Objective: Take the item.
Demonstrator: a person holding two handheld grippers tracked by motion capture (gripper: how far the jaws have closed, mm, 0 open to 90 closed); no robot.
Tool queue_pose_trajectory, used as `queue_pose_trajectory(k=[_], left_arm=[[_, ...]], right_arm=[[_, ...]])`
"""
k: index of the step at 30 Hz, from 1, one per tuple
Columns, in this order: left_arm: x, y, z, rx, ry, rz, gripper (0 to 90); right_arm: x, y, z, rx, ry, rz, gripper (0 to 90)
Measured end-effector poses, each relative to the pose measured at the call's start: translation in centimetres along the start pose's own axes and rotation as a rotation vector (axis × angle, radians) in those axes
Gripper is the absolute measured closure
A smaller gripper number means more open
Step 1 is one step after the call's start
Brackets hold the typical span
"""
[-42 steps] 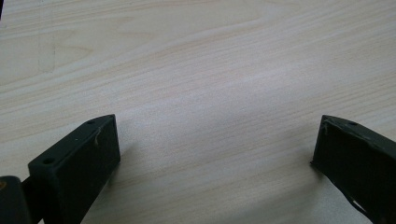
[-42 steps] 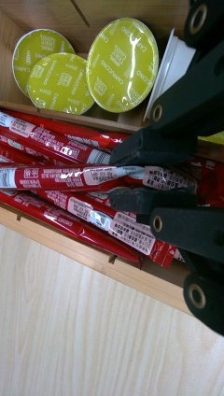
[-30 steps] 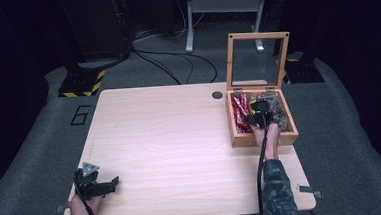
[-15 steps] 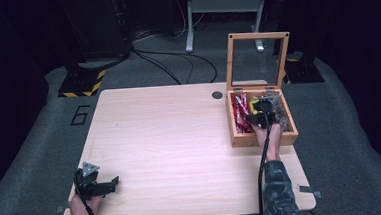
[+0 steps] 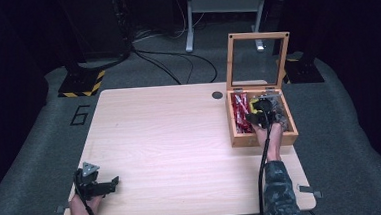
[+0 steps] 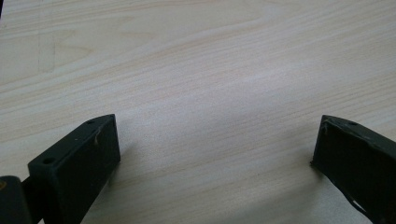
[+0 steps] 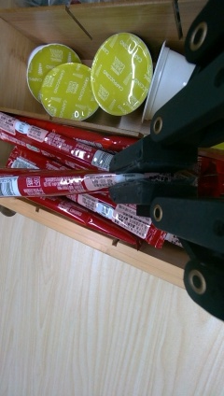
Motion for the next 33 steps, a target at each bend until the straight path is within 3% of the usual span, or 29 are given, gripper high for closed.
queue_pose_trajectory(k=[22, 33], left_arm=[[0.0, 0.0, 0.0, -0.001, -0.001, -0.002, 0.5], [0.0, 0.0, 0.0, -0.001, -0.001, -0.002, 0.5]], right_arm=[[1.1, -1.5, -1.9, 0.0, 0.034, -0.058, 84.5], [2.0, -3.4, -3.0, 0.018, 0.053, -0.109, 84.4]])
Point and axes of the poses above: each handheld gripper's, and its own axes: z roughly forward along the jaws, x roughly out of its top, y roughly to its right, the point moved 5 cm from there along z, roughly forward along the jaws, and after that the axes turned 4 degrees about -z, right-handed, at the moved point
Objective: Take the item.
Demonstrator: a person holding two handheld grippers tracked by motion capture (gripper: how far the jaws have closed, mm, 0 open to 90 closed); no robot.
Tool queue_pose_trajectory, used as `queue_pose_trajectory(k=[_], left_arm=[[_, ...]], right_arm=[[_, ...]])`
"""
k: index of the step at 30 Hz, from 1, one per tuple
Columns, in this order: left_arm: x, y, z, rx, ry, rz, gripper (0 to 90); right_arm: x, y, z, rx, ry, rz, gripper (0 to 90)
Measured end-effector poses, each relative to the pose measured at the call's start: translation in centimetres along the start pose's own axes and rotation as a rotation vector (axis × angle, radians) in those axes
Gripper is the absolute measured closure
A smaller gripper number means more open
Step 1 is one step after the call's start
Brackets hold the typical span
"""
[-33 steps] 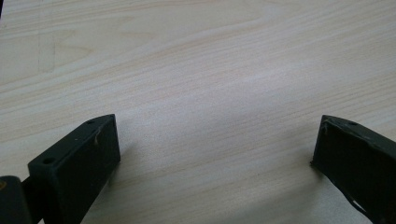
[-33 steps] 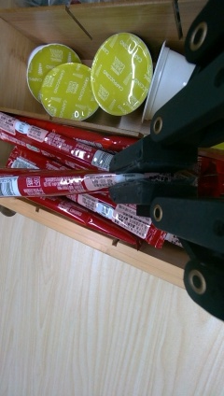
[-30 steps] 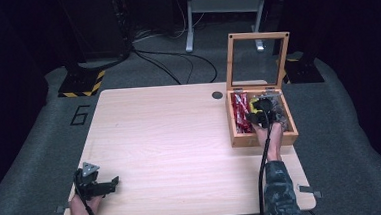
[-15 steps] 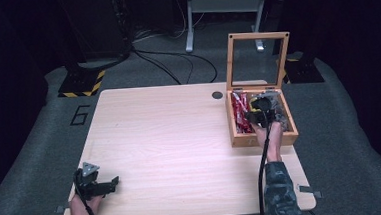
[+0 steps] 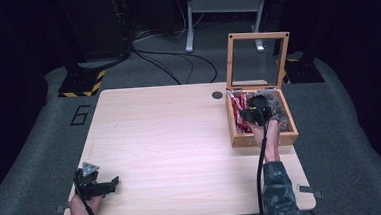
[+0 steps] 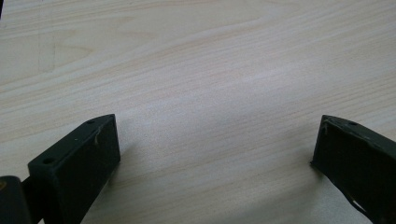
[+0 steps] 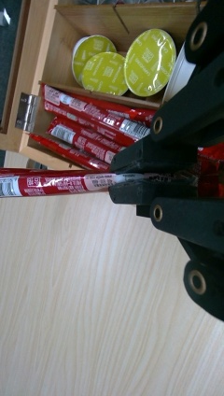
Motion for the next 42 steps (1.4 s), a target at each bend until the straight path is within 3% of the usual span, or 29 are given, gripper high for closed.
queue_pose_trajectory(k=[16, 25, 42], left_arm=[[0.0, 0.0, 0.0, 0.002, 0.002, 0.001, 0.5], [0.0, 0.0, 0.0, 0.003, 0.001, 0.002, 0.5], [0.0, 0.0, 0.0, 0.004, -0.001, 0.004, 0.5]], right_arm=[[1.5, -2.9, -1.3, 0.029, 0.022, -0.068, 84.4], [2.1, -5.0, -1.5, 0.056, 0.03, -0.132, 84.4], [2.9, -8.4, -0.7, 0.108, 0.03, -0.193, 84.4]])
Point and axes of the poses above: each handheld gripper's, and its own axes: z roughly forward along the jaws, x roughly out of its top, y roughly to its right, the point moved 5 cm from there along z, roughly forward along the jaws, and after that the axes turned 4 degrees about -z, right-handed, at the moved point
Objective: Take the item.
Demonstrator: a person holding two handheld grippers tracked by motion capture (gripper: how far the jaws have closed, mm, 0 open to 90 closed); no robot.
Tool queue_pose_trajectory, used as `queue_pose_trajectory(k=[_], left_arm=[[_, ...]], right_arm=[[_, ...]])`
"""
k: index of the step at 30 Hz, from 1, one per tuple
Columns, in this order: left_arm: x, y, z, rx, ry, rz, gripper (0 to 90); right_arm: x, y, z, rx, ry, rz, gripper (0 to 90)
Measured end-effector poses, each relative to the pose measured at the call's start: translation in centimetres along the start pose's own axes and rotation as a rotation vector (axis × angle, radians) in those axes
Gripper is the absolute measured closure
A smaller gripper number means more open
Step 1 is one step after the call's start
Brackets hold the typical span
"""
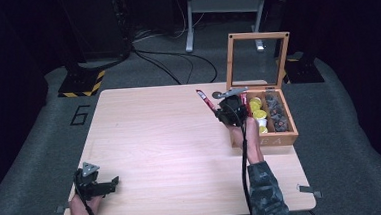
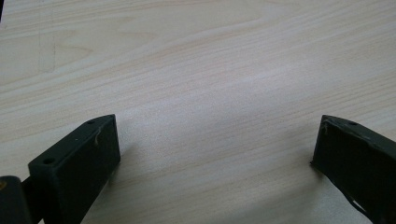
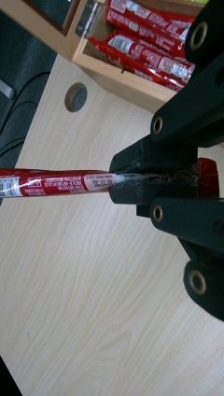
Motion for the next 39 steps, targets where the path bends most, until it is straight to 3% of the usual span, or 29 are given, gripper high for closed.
queue_pose_trajectory(k=[26, 39], left_arm=[[0.0, 0.0, 0.0, -0.001, 0.003, -0.002, 0.5], [0.0, 0.0, 0.0, 0.0, 0.001, -0.003, 0.6]], right_arm=[[1.1, -4.6, 3.0, 0.078, -0.035, -0.102, 84.4], [0.8, -5.6, 5.4, 0.105, -0.063, -0.102, 84.4]])
Point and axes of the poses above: each handheld gripper's, and its own axes: z roughly forward along the jaws, x roughly out of its top, y roughly to its right, the point moved 5 cm from there along z, roughly forward along the jaws, and after that the axes turned 4 degrees about -z, right-handed, at the moved point
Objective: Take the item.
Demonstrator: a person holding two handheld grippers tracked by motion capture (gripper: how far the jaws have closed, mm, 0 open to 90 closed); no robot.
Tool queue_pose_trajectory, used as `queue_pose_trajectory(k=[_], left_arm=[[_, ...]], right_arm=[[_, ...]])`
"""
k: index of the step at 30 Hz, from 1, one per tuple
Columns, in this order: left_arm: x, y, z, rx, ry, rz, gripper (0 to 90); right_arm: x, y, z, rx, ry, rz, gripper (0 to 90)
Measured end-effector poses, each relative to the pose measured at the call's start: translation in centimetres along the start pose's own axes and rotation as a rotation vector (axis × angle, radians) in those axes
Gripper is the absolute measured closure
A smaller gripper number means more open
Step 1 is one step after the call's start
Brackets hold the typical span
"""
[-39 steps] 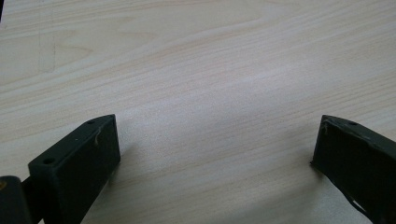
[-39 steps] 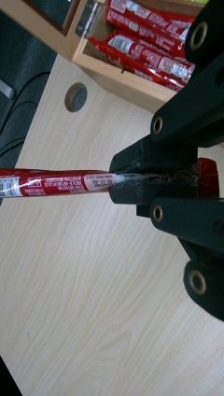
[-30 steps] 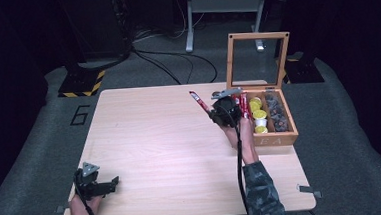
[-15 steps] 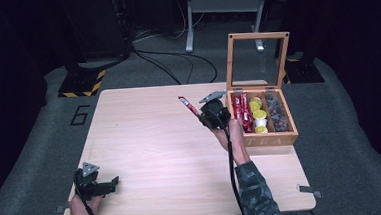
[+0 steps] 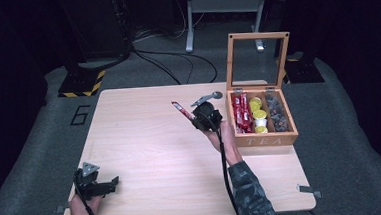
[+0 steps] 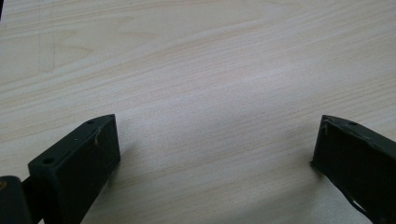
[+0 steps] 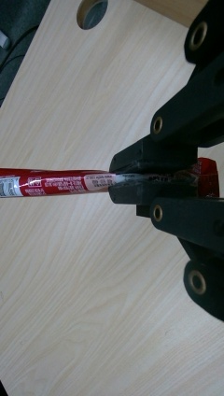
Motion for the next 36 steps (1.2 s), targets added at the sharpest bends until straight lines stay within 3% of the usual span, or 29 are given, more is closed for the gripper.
queue_pose_trajectory(k=[12, 36], left_arm=[[0.0, 0.0, 0.0, 0.002, -0.004, 0.003, 0.5], [0.0, 0.0, 0.0, 0.001, -0.003, 0.004, 0.5]], right_arm=[[-1.0, -0.3, 3.0, 0.036, -0.055, 0.014, 84.4], [-3.8, -0.9, 8.3, 0.048, -0.138, 0.071, 84.1]])
Point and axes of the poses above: each handheld gripper's, and its own axes: z roughly forward along the jaws, x roughly out of its top, y roughly to its right, the point moved 5 cm from there along z, roughly forward along the jaws, and after that the axes turned 4 degrees about -z, right-handed, at the moved point
